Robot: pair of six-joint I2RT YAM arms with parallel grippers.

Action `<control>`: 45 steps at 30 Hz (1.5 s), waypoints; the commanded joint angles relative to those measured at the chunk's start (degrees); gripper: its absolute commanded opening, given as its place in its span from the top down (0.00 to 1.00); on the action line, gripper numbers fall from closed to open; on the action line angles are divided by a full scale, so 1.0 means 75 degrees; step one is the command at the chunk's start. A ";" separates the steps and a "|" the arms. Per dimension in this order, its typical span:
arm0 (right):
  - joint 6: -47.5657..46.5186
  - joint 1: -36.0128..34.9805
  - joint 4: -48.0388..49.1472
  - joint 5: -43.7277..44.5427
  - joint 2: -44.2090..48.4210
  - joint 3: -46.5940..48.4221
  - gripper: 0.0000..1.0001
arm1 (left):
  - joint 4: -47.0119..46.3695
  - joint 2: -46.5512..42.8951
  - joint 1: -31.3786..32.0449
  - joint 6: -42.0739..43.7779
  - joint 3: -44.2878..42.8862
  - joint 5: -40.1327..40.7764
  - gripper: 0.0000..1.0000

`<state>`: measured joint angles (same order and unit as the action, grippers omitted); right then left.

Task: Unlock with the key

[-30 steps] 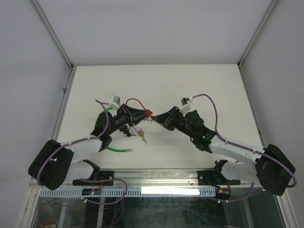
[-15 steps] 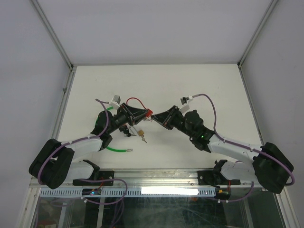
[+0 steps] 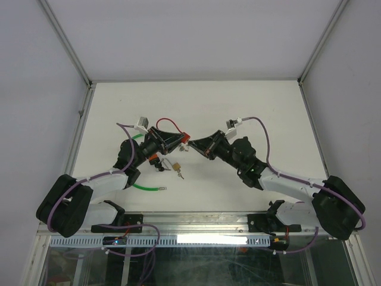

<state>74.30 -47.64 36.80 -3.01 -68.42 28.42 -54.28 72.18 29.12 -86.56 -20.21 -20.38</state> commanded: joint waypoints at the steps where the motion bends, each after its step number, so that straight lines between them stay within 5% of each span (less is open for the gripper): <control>1: -0.1585 0.0032 -0.0268 -0.0451 -0.0086 0.1053 1.00 | -0.0369 -0.0358 0.0107 -0.0124 -0.0113 -0.0322 1.00; 5: -0.1999 0.0121 0.0024 -0.0878 -0.0327 0.1241 1.00 | -0.0767 -0.0299 0.0185 -0.0036 0.0015 -0.0329 1.00; 14: 0.0313 0.1020 0.3712 -0.2367 -0.1460 0.0585 1.00 | -0.2684 0.0119 0.0297 -0.0261 0.0300 -0.0810 1.00; 22: -0.2863 0.0940 0.0153 -0.2690 -0.0990 0.1866 1.00 | -0.1953 -0.0022 0.0341 -0.0051 0.0270 -0.0769 1.00; 27: -0.3131 0.0901 0.0497 -0.2571 -0.1026 0.1732 1.00 | -0.1507 -0.0070 0.0467 0.0270 0.0154 -0.0753 1.00; 32: -0.0394 0.1431 0.3089 -0.3266 -0.1530 0.1139 1.00 | -0.2549 0.0049 0.0517 0.0226 0.0328 -0.0997 1.00; 37: 0.0640 0.1786 0.4031 -0.3410 -0.1891 0.0993 1.00 | -0.3142 -0.0047 0.0526 0.0480 0.0386 -0.1513 1.00; 45: -0.1531 0.1262 0.0325 -0.3714 -0.1342 0.2265 1.00 | -0.0629 -0.0755 0.0732 0.1610 0.0109 -0.1088 1.00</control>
<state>70.26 -35.20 51.33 -34.83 -81.10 36.64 -66.19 70.72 29.26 -78.89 -17.82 -17.54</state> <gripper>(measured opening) 0.007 0.188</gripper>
